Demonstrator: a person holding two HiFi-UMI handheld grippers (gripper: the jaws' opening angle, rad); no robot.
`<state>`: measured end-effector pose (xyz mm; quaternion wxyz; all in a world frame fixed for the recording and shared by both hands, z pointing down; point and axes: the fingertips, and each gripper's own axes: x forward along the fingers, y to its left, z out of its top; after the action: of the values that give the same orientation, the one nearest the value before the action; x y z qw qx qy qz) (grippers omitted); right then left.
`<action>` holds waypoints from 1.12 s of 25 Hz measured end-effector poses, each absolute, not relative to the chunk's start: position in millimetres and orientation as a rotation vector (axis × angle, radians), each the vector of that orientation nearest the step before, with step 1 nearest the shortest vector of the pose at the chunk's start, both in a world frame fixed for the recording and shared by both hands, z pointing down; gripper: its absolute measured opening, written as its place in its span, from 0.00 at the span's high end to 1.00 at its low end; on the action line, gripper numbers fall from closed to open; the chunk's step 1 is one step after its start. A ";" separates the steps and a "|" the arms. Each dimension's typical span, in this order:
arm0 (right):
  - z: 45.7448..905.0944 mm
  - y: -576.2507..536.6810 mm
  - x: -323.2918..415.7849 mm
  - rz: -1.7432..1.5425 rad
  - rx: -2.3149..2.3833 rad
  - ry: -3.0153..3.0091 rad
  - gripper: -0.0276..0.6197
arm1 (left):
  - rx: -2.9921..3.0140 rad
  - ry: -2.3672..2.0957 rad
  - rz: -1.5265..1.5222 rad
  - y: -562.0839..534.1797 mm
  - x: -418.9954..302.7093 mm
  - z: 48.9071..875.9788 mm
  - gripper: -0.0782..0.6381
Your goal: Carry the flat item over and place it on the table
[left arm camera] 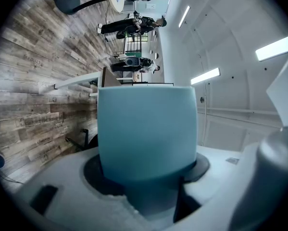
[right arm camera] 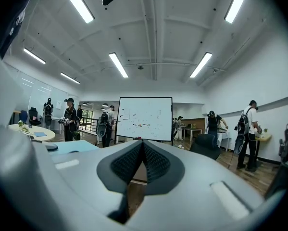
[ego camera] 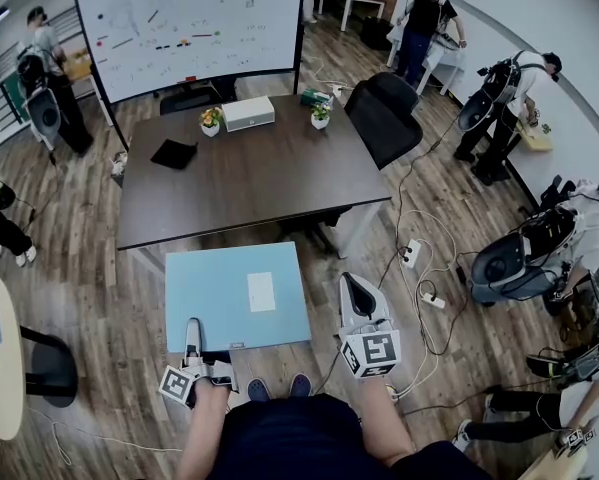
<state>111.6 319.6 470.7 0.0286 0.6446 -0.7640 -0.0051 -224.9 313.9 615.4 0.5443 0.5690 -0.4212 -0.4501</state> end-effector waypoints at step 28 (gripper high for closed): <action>491.9 309.3 182.0 0.056 1.884 -2.445 0.94 | 1.346 -1.025 -1.127 318.8 -134.6 605.0 0.53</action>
<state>182.0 309.3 491.9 0.0270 0.6101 -0.7916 0.0180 -134.6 318.8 605.0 0.5266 0.5629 -0.4286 -0.4713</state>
